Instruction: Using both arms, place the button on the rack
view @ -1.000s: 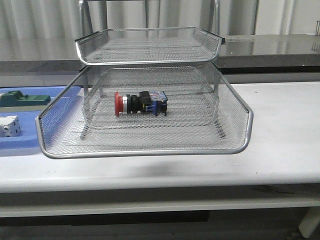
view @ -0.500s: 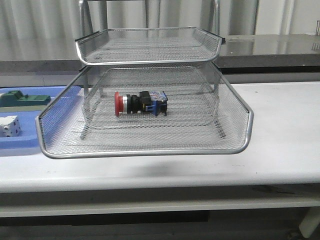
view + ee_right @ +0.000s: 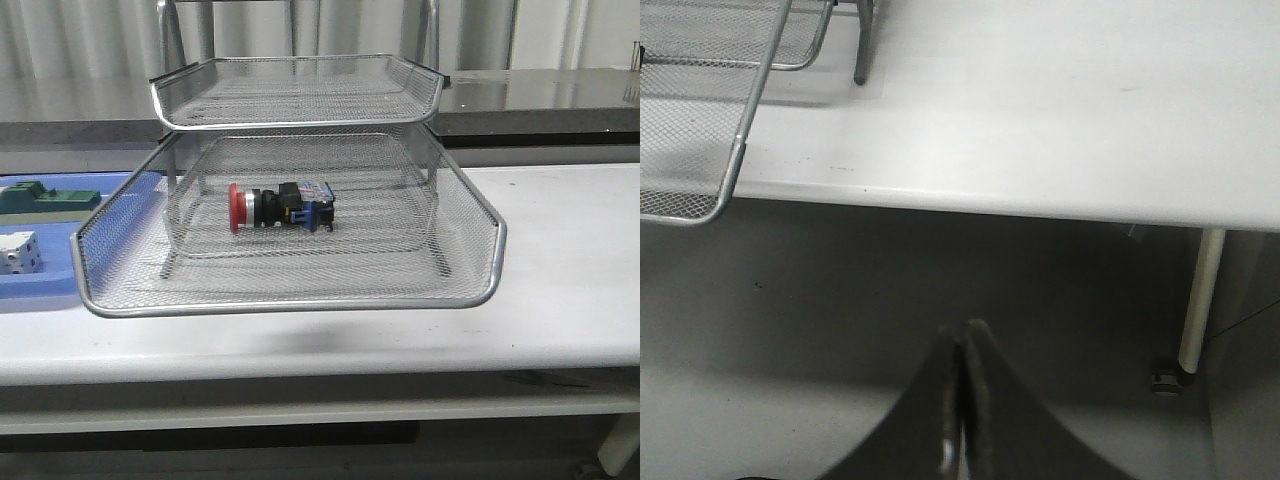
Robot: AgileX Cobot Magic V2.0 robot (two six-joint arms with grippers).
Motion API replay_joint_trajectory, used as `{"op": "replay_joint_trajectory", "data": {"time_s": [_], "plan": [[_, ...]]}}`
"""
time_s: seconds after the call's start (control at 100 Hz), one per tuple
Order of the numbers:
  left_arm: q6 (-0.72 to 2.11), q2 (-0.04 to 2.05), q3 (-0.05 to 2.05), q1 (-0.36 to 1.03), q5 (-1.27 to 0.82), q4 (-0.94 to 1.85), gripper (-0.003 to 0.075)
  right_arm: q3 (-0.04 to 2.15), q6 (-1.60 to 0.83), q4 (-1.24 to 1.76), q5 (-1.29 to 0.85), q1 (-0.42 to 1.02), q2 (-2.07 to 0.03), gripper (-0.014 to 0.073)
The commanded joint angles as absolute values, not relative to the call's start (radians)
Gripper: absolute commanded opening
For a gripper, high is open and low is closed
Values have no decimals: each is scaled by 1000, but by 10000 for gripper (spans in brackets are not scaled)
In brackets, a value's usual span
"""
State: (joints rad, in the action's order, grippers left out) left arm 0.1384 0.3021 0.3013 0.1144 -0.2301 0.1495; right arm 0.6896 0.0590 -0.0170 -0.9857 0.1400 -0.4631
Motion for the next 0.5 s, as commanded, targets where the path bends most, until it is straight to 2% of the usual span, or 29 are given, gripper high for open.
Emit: {"op": "replay_joint_trajectory", "data": {"time_s": [0.0,0.19,0.49], "plan": [[128,308,331,110,-148,159,-21,721,57,-8,-915,139,-469,-67],[128,308,331,110,-148,159,-21,721,57,126,-870,139,-504,-67],[128,308,331,110,-148,159,-21,721,39,345,-845,141,-736,-67]]}}
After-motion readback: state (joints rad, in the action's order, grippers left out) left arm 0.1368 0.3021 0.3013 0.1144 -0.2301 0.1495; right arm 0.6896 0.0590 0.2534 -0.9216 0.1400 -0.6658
